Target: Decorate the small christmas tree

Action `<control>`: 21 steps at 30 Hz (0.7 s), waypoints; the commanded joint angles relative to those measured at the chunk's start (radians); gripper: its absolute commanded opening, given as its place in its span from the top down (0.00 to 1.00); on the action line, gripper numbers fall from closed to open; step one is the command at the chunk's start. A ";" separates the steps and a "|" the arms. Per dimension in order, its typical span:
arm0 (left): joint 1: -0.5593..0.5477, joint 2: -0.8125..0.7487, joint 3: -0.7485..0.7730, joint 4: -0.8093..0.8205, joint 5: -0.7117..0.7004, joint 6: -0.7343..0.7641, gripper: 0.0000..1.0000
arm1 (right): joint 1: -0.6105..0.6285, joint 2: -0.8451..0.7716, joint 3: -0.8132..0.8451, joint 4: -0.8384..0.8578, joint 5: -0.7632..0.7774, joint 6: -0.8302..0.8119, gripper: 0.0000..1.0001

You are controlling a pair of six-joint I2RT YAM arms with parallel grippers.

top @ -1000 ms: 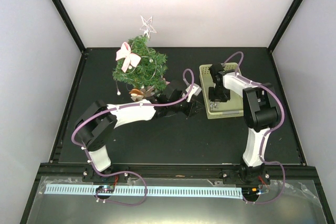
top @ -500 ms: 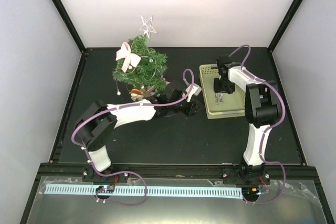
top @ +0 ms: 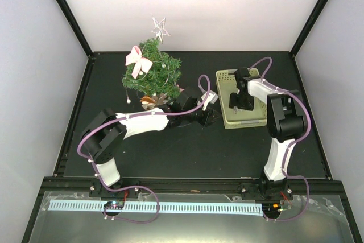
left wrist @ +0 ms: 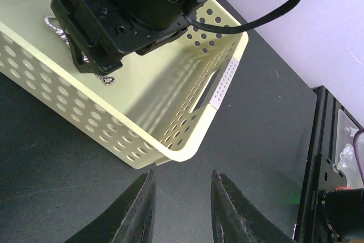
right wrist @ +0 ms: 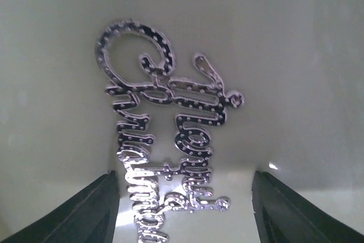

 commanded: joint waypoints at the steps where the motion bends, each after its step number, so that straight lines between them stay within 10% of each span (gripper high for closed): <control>1: 0.000 -0.041 -0.003 0.033 0.000 0.014 0.72 | 0.008 0.048 0.010 0.018 -0.007 0.003 0.35; 10: 0.000 -0.043 -0.002 0.033 -0.001 0.014 0.71 | 0.012 0.057 0.020 0.007 -0.003 -0.013 0.61; 21: 0.000 -0.047 -0.006 0.034 -0.003 0.010 0.71 | 0.011 0.014 -0.016 0.046 -0.030 -0.020 0.67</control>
